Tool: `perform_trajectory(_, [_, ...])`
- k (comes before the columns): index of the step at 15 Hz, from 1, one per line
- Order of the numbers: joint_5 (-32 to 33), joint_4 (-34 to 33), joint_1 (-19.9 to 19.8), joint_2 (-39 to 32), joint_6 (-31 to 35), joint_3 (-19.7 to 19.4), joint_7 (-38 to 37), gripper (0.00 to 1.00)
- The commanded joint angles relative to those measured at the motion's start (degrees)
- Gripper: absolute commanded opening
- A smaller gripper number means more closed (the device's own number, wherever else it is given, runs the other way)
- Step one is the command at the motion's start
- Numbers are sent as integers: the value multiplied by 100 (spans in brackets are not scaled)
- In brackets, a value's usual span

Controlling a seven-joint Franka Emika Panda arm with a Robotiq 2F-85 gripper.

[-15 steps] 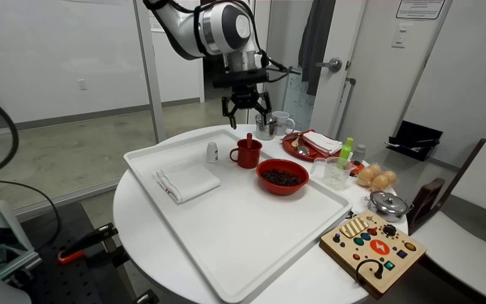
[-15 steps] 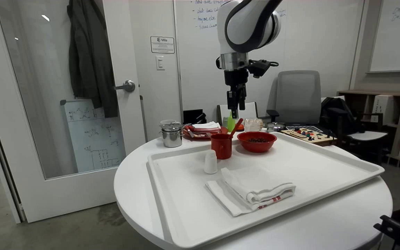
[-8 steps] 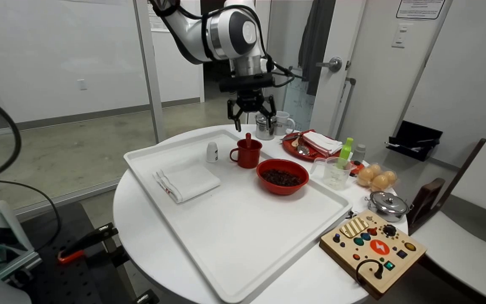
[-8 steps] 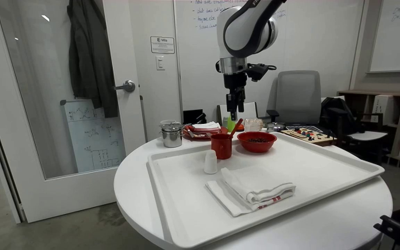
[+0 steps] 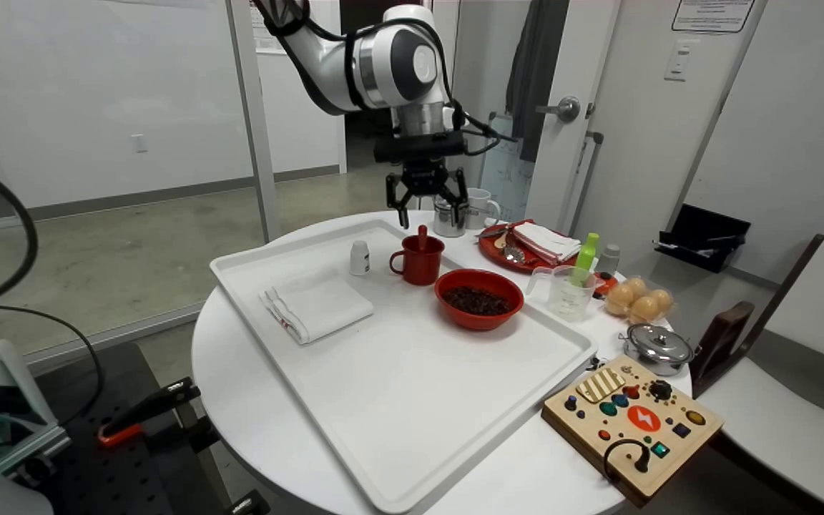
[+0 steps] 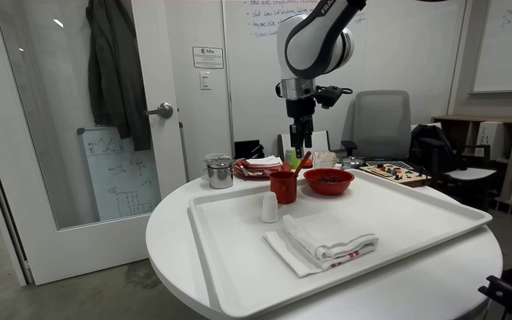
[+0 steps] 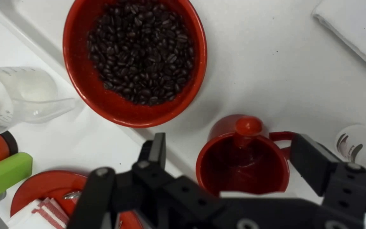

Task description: Use the spoon to stir the contents in the orange bowl then put the spoon in the cup

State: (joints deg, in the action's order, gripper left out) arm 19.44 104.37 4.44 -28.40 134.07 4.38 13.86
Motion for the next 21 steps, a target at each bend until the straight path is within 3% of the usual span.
perform_trajectory(1, [-164,17,-46,6,20,12,187,95])
perform_trajectory(2, [-174,46,-51,28,39,18,183,72])
perform_trajectory(3, [-185,77,-57,50,58,26,189,71])
perform_trajectory(5, [-203,118,-60,72,76,33,186,57])
perform_trajectory(11, [-248,164,-59,94,78,41,172,10])
perform_trajectory(13, [-269,174,-58,106,81,44,161,7])
perform_trajectory(14, [-283,168,-56,113,56,42,142,12])
perform_trajectory(21, [-426,207,-73,325,-50,72,190,12])
